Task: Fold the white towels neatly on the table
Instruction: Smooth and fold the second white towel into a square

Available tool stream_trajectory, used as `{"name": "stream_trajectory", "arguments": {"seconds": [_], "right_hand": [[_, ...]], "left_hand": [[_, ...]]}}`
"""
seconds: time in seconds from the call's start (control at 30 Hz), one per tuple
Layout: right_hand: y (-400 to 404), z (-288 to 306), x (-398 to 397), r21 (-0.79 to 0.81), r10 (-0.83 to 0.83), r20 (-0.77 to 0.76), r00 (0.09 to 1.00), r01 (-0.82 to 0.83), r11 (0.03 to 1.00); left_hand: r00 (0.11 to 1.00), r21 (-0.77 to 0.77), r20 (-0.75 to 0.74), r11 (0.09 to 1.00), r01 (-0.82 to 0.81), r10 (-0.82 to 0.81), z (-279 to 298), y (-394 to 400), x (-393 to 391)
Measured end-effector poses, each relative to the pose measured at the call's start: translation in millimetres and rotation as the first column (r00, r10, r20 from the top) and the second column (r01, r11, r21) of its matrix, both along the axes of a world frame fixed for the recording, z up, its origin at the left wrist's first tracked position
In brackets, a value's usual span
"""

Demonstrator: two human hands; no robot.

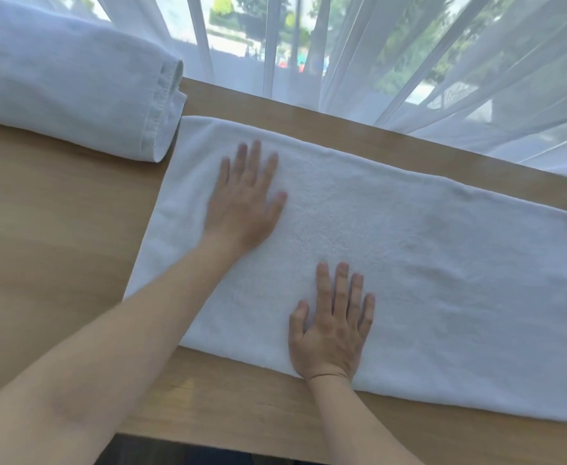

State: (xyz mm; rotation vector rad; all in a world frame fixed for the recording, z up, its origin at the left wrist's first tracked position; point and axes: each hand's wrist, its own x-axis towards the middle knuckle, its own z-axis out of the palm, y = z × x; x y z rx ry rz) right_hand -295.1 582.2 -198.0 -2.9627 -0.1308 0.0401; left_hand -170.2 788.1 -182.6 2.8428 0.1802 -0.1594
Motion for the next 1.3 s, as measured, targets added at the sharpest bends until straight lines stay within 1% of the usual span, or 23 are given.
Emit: {"name": "stream_trajectory", "arguments": {"seconds": [0.07, 0.1, 0.17, 0.23, 0.27, 0.37, 0.47, 0.57, 0.67, 0.7, 0.83, 0.87, 0.9, 0.93, 0.97, 1.0, 1.03, 1.07, 1.1, 1.13, 1.2, 1.3], "right_hand": [[-0.5, -1.3, 0.6, -0.001, 0.002, 0.008, 1.0, -0.002, 1.0], [-1.0, -1.7, 0.6, -0.001, 0.003, 0.008, 1.0, -0.003, 1.0], [-1.2, -1.0, -0.1, 0.002, 0.001, 0.004, 1.0, -0.001, 1.0], [-0.4, -0.7, -0.2, 0.007, -0.001, 0.002, 1.0, 0.001, 1.0], [-0.3, -0.6, -0.6, 0.013, -0.002, -0.002, 1.0, 0.002, 1.0], [-0.4, 1.3, -0.6, 0.023, -0.011, -0.012, 1.0, 0.012, 1.0], [1.2, 3.4, -0.8, 0.04, -0.019, -0.01, 1.0, 0.02, 0.999], [1.7, 4.6, -0.7, 0.045, -0.022, -0.025, 0.999, 0.023, 0.999], [0.9, 3.9, 1.2, 0.053, -0.034, -0.037, 0.999, 0.036, 0.998], [0.7, 4.1, 0.8, 0.053, -0.031, -0.036, 0.999, 0.033, 0.998], [-1.6, 8.1, 1.2, 0.098, -0.016, -0.075, 0.997, 0.024, 0.995], [-3.3, 9.8, 1.9, 0.124, -0.008, -0.093, 0.996, 0.019, 0.992], [-5.6, 11.6, 2.8, 0.182, 0.0, -0.108, 0.994, 0.02, 0.983], [-8.7, 13.7, 3.0, 0.276, 0.006, -0.114, 0.993, 0.026, 0.961], [-13.2, 16.6, 2.6, 0.41, -0.005, -0.11, 0.994, 0.05, 0.911], [-19.2, 20.3, 2.8, 0.547, -0.05, -0.106, 0.993, 0.101, 0.831], [-29.2, 23.4, 4.0, 0.642, -0.127, -0.114, 0.985, 0.171, 0.748], [-43.5, 26.0, 6.6, 0.675, -0.208, -0.121, 0.971, 0.234, 0.7], [-60.8, 27.8, 10.6, 0.657, -0.274, -0.122, 0.954, 0.285, 0.698], [-81.1, 28.8, 15.3, 0.616, -0.316, -0.13, 0.94, 0.326, 0.717], [-125.3, 29.3, 26.1, 0.52, -0.338, -0.148, 0.929, 0.364, 0.773], [-192.2, 26.8, 42.3, 0.357, -0.244, -0.08, 0.967, 0.256, 0.898]], "left_hand": [[0.997, 0.019, 0.031, 0.997, 0.077, -0.077, -3.4, -24.1, -63.8], [0.997, 0.033, 0.028, 0.997, 0.069, -0.07, -5.8, -27.3, -92.4], [1.0, 0.062, 0.011, 0.998, -0.019, 0.018, -10.6, -12.9, -123.1], [0.994, 0.088, -0.012, 0.991, -0.103, 0.105, -12.4, 12.9, -121.0], [0.992, 0.097, -0.024, 0.988, -0.121, 0.123, -12.2, 24.1, -114.7], [0.988, 0.105, -0.048, 0.985, -0.14, 0.146, -10.1, 45.7, -96.2], [0.987, 0.089, -0.05, 0.985, -0.149, 0.154, -7.6, 46.1, -92.8], [0.99, 0.067, -0.046, 0.989, -0.13, 0.134, -6.8, 23.5, -113.4], [1.0, 0.052, -0.003, 0.999, -0.005, 0.006, -10.9, -17.1, -156.9], [1.0, 0.063, 0.004, 0.998, 0.011, -0.012, -11.9, -29.2, -169.8], [0.997, 0.095, -0.034, 0.993, -0.072, 0.075, -10.9, -56.1, -182.0], [0.996, 0.098, -0.045, 0.992, -0.077, 0.082, -9.9, -60.5, -178.4], [0.996, 0.092, -0.053, 0.994, -0.065, 0.07, -8.9, -65.5, -174.0], [0.997, 0.079, -0.059, 0.996, -0.038, 0.043, -8.3, -71.7, -169.9], [0.998, 0.066, -0.057, 0.998, -0.004, 0.008, -8.7, -79.6, -165.1], [0.998, 0.059, -0.05, 0.998, 0.03, -0.027, -9.2, -88.8, -159.5], [0.997, 0.055, -0.042, 0.997, 0.061, -0.058, -8.7, -99.3, -153.2], [0.996, 0.053, -0.034, 0.995, 0.086, -0.084, -8.0, -111.5, -145.8], [0.994, 0.054, -0.025, 0.993, 0.108, -0.107, -7.5, -124.5, -137.8], [0.991, 0.052, -0.014, 0.99, 0.131, -0.13, -6.9, -138.9, -129.4], [0.98, 0.035, -0.007, 0.98, 0.197, -0.197, -5.1, -171.0, -111.5], [0.955, 0.034, -0.016, 0.954, 0.297, -0.296, -5.2, -224.9, -81.7]]}}
